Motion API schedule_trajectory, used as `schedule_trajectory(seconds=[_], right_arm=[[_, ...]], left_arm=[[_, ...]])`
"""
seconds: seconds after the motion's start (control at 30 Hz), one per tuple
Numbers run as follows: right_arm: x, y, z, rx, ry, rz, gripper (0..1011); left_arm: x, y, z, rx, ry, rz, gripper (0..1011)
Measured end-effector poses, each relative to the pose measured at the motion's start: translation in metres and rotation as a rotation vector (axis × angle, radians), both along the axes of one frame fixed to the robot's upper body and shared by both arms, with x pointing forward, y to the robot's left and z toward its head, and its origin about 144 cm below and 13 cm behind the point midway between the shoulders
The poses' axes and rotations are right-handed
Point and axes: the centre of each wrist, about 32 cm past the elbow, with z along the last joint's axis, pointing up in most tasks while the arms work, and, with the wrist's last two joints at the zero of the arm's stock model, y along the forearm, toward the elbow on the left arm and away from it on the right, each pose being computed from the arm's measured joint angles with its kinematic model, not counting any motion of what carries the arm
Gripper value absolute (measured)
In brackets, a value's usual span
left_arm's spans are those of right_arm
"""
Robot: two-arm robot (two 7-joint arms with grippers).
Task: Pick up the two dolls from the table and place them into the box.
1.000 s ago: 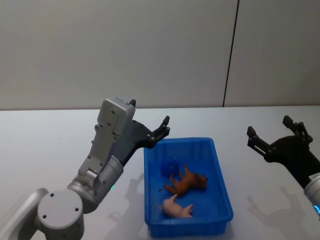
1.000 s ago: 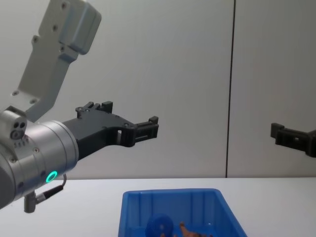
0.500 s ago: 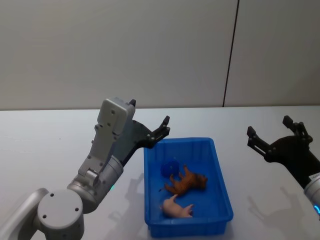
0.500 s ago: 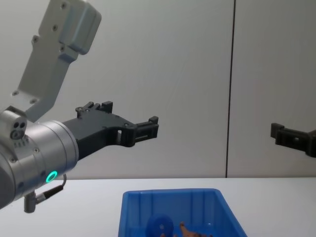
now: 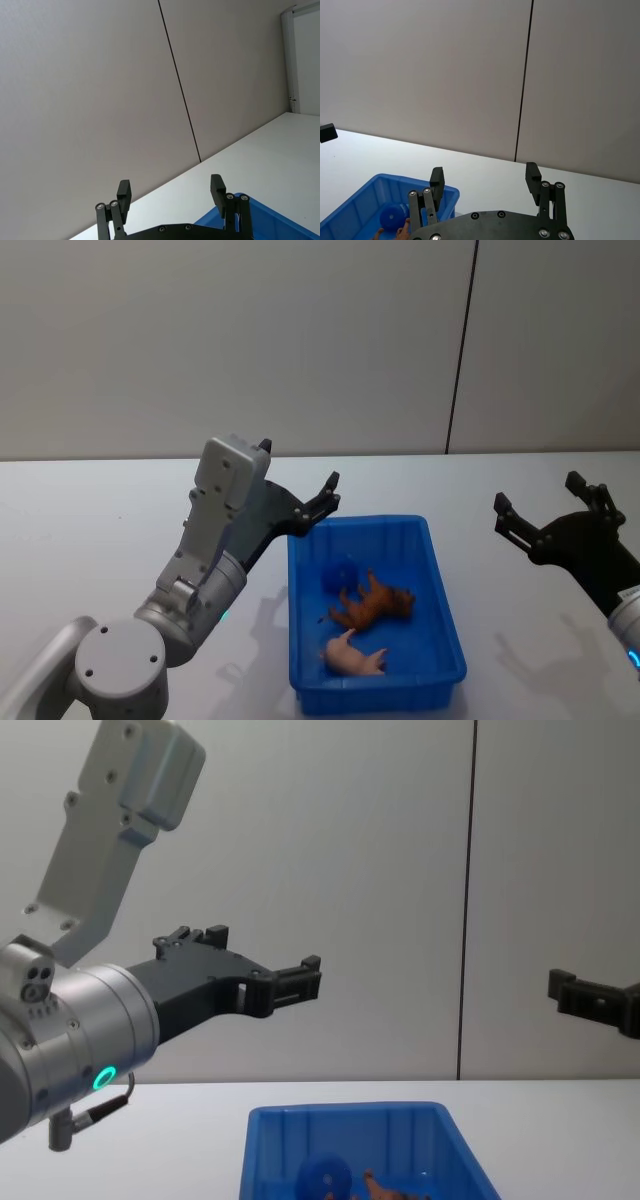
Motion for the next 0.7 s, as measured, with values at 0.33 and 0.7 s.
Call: schedule_trajectory(seconds=[0.33,0.7], right_arm=[[0.0000,0.0000,0.0000,0.000,0.000,0.000,1001],[0.0000,0.0000,0.0000,0.000,0.000,0.000,1001]], left_arm=[[0.0000,0.0000,0.0000,0.000,0.000,0.000,1003],[0.0000,0.0000,0.0000,0.000,0.000,0.000,1004]])
